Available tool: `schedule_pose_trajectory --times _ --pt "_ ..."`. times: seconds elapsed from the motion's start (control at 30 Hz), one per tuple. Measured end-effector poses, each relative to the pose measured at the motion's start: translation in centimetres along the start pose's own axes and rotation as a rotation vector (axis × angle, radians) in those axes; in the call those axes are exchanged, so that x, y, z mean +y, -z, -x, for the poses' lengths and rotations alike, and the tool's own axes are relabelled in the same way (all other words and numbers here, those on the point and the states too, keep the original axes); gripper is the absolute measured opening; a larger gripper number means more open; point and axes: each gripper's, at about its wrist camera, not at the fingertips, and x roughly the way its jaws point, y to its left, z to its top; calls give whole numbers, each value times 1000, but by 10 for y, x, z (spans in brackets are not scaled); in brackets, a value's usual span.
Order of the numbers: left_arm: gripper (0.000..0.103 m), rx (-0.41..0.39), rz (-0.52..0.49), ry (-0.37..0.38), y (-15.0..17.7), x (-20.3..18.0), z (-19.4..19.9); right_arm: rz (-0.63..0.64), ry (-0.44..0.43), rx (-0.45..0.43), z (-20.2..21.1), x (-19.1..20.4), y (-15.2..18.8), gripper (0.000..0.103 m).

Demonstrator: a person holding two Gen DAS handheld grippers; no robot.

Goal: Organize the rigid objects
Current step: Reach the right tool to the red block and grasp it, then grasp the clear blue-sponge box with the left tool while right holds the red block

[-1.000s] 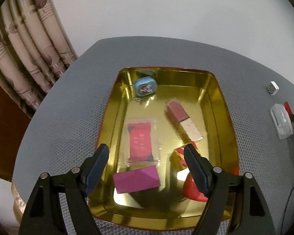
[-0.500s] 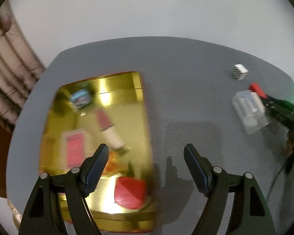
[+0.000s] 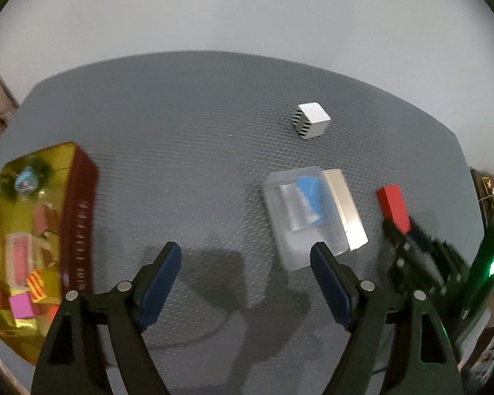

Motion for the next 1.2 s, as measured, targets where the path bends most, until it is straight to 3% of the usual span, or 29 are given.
schedule_pose_trajectory --times 0.13,0.3,0.37,0.53,0.57,0.8,0.9,0.93,1.07,1.2 --pt "86 43 25 9 -13 -17 -16 13 15 1 3 4 4 31" --pt "86 73 43 -35 -22 -31 -40 9 10 0 9 4 8 31" --pt "87 74 52 -54 -24 -33 -47 7 6 0 10 5 12 31" --pt "87 72 76 -20 -31 -34 -52 2 -2 0 18 17 18 31" --pt "86 70 81 -25 -32 -36 -51 0 -4 0 19 2 14 31" --pt "87 62 62 -40 -30 -42 -57 -1 -5 0 24 -1 19 32" --pt "77 52 28 -61 -28 -38 -57 0 -3 0 23 -5 16 32" --pt "66 61 14 -83 -26 -35 -59 1 -1 0 24 -5 17 32" --pt "68 38 14 -54 -22 -23 -58 13 14 2 12 2 7 33" --pt "67 36 -32 -95 -19 -24 -61 18 31 6 7 8 2 33"
